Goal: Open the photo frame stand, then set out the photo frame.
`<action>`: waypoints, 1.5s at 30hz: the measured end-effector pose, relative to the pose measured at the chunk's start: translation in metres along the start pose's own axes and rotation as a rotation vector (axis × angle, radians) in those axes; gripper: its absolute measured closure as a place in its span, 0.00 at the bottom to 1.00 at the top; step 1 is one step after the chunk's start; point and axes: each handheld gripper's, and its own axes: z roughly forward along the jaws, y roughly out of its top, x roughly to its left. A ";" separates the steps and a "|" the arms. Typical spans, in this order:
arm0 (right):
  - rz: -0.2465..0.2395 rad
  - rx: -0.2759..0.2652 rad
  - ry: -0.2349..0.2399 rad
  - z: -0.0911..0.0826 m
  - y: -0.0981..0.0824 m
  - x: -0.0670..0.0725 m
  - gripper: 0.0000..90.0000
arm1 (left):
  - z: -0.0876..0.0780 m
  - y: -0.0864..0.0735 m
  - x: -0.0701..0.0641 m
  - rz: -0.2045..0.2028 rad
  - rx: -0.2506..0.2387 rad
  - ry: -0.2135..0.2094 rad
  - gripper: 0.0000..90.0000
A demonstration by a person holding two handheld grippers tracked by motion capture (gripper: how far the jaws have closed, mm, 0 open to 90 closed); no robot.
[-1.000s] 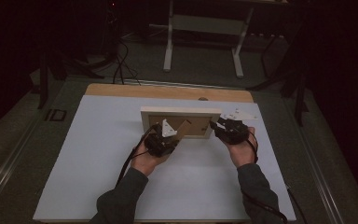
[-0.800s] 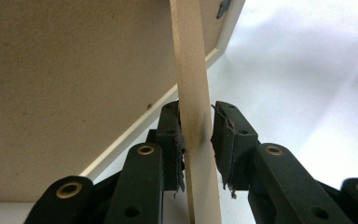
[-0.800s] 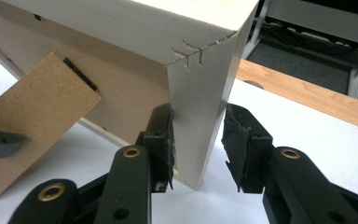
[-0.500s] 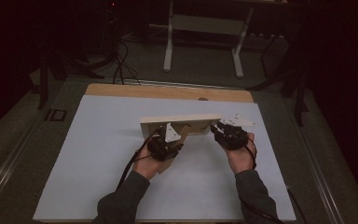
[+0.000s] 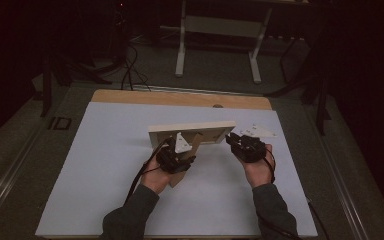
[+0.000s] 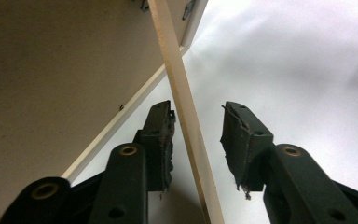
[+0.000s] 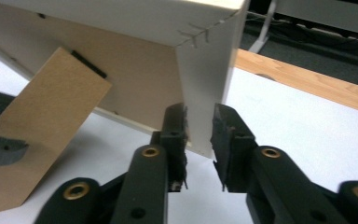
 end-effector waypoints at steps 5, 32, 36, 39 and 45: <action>-0.013 -0.002 0.033 -0.001 -0.006 0.002 0.76 | -0.008 -0.005 0.001 0.001 -0.007 -0.010 0.65; 0.029 0.016 0.095 0.003 -0.026 -0.006 0.70 | -0.030 -0.015 0.015 -0.077 -0.052 -0.002 0.59; 0.035 0.016 0.090 0.002 -0.026 -0.009 0.70 | -0.033 -0.014 0.017 -0.091 -0.060 -0.005 0.59; 0.042 0.018 0.085 0.002 -0.027 -0.011 0.70 | -0.036 -0.014 0.018 -0.098 -0.061 -0.003 0.59; 0.039 0.037 0.074 0.003 -0.028 -0.017 0.70 | -0.042 -0.013 0.017 -0.097 -0.068 0.021 0.62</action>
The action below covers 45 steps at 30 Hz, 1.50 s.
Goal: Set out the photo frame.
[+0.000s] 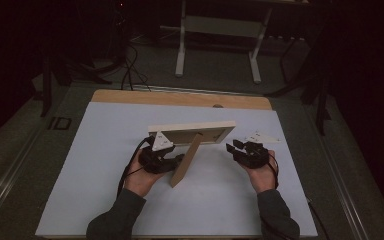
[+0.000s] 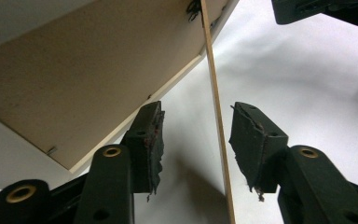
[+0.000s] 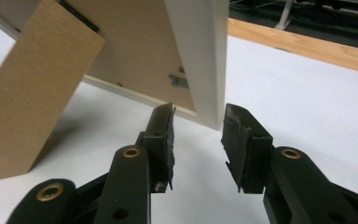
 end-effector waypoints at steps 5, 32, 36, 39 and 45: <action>0.002 0.008 -0.019 0.004 0.003 -0.008 0.73 | -0.003 0.004 -0.003 0.005 -0.002 0.048 0.64; 0.077 -0.033 0.005 0.032 0.023 -0.034 1.00 | -0.015 0.014 0.004 0.004 -0.048 0.094 1.00; 0.093 -0.027 0.018 0.035 0.026 -0.036 1.00 | -0.014 0.014 0.008 -0.006 -0.043 0.105 1.00; 0.104 -0.031 0.023 0.036 0.029 -0.037 1.00 | -0.014 0.014 0.010 -0.014 -0.042 0.117 1.00; 0.119 -0.036 0.034 0.039 0.034 -0.038 1.00 | -0.013 0.014 0.016 -0.031 -0.042 0.132 1.00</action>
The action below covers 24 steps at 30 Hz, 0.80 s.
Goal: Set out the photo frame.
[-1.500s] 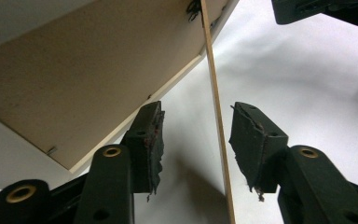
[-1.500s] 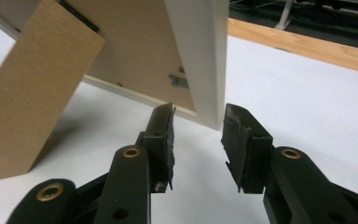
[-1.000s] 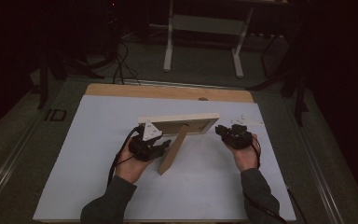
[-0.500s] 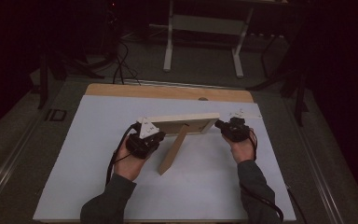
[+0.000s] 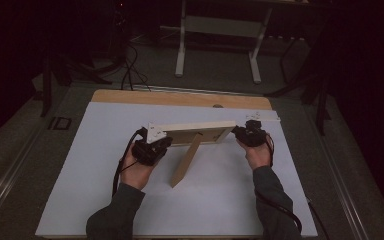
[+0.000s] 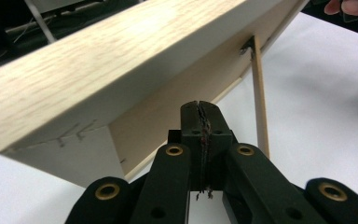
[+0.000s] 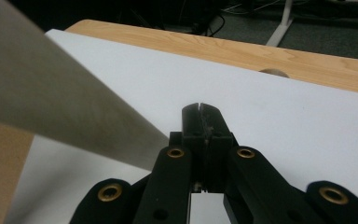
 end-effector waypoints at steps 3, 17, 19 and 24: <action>0.012 -0.001 0.005 0.001 0.001 -0.001 1.00 | 0.001 0.000 0.003 -0.006 0.005 0.008 1.00; 0.013 0.001 0.042 0.003 0.006 0.000 1.00 | 0.006 -0.001 0.010 -0.013 0.019 0.039 1.00; 0.011 0.004 0.044 0.003 0.006 0.000 1.00 | 0.006 -0.001 0.009 -0.002 0.025 0.046 1.00; 0.006 0.007 0.049 0.001 0.006 0.000 1.00 | 0.006 0.000 0.010 -0.001 0.026 0.045 1.00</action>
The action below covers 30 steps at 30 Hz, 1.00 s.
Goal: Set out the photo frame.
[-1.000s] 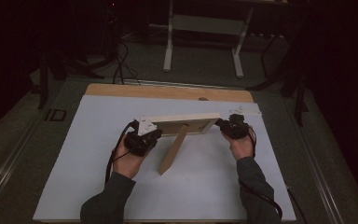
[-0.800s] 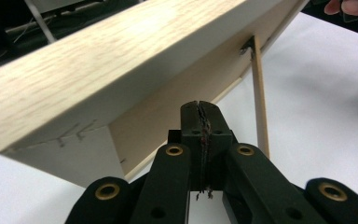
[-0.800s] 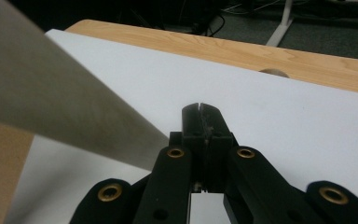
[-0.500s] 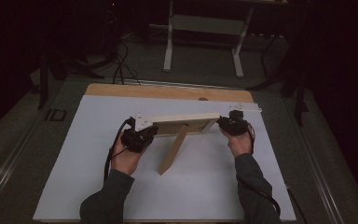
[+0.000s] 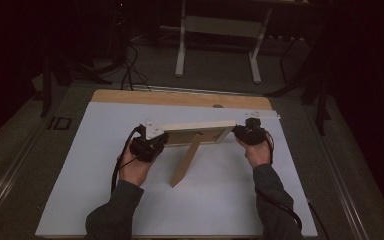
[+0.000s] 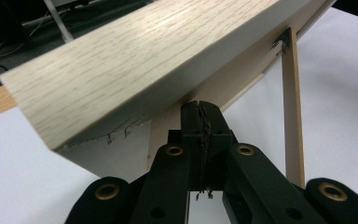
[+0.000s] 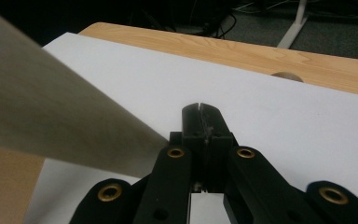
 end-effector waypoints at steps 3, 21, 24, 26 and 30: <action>-0.005 0.002 0.001 0.000 0.000 0.000 1.00 | 0.001 0.001 0.001 -0.003 -0.004 0.002 1.00; 0.034 -0.006 0.047 0.001 0.004 -0.003 1.00 | 0.001 0.000 0.003 0.000 0.001 0.005 1.00; 0.027 -0.003 0.052 0.000 0.004 -0.002 1.00 | 0.002 0.000 0.003 -0.003 0.002 0.009 1.00; 0.022 0.000 0.060 0.000 0.003 -0.002 1.00 | 0.002 0.000 0.005 -0.005 0.004 0.014 1.00; 0.019 0.003 0.065 -0.001 0.003 -0.001 1.00 | 0.003 0.000 0.006 -0.013 0.006 0.018 1.00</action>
